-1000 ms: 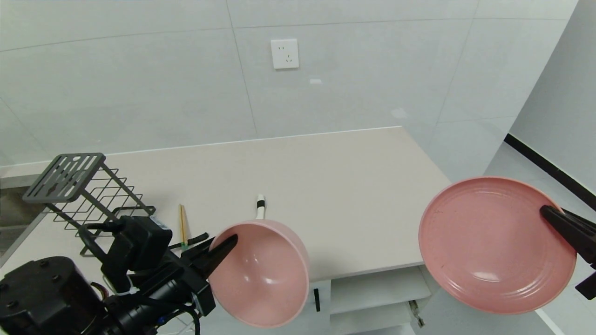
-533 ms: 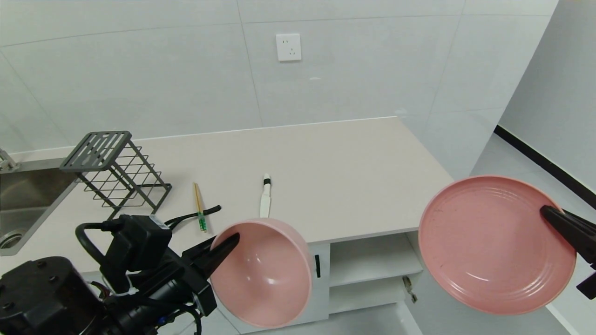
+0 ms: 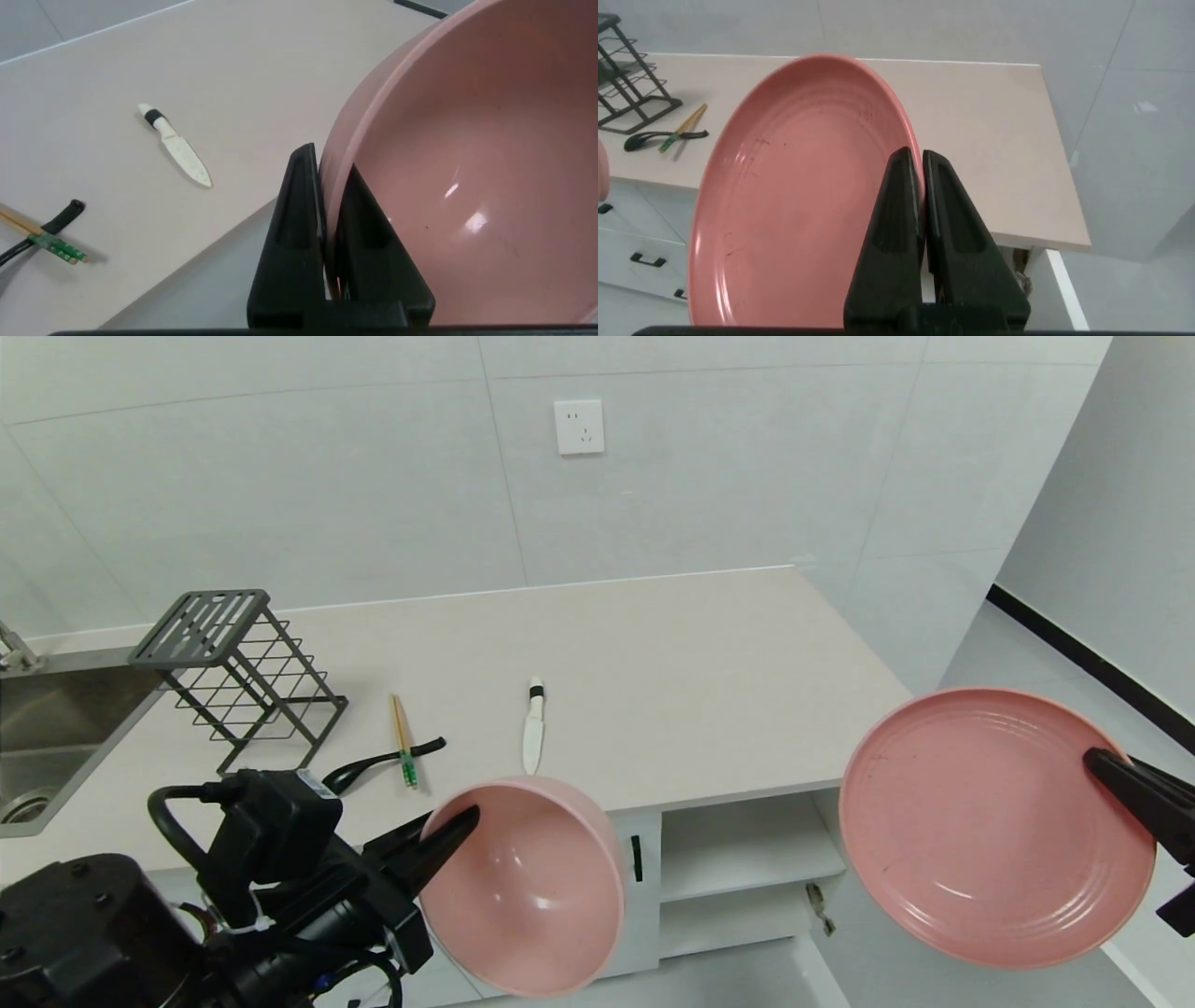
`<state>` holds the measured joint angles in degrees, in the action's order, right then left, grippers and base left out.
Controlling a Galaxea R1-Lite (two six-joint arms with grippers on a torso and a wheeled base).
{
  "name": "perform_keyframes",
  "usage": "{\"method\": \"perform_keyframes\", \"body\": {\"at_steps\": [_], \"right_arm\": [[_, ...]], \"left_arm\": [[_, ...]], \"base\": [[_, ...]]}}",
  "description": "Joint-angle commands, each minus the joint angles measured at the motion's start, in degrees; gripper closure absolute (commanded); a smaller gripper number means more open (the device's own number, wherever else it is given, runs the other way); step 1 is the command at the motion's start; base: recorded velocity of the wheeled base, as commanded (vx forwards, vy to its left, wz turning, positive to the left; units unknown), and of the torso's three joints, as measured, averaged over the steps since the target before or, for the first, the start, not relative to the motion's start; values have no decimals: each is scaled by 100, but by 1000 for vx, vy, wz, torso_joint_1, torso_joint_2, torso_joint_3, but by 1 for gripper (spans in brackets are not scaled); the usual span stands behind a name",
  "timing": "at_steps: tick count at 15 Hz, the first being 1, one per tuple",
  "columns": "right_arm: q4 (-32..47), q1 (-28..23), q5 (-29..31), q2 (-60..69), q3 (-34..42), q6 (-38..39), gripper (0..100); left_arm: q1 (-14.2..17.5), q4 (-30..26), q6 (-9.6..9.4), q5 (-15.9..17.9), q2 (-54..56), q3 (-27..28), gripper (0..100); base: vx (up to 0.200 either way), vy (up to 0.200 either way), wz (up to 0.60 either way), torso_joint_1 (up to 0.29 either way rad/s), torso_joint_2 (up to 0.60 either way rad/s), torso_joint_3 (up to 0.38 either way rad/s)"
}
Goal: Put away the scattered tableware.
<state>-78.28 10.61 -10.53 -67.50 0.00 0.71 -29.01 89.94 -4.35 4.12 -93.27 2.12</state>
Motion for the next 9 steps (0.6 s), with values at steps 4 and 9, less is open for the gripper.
{"method": "perform_keyframes", "body": {"at_steps": [4, 9], "right_arm": [[93, 3, -1, 18, 0, 0, 100], [102, 3, -1, 26, 0, -18, 100]], "left_arm": [[1, 6, 5, 1, 11, -10, 100], [1, 6, 5, 1, 28, -19, 100]], "base": [[0, 0, -450, -149, 295, 139], [0, 0, 0, -4, 10, 5]]}}
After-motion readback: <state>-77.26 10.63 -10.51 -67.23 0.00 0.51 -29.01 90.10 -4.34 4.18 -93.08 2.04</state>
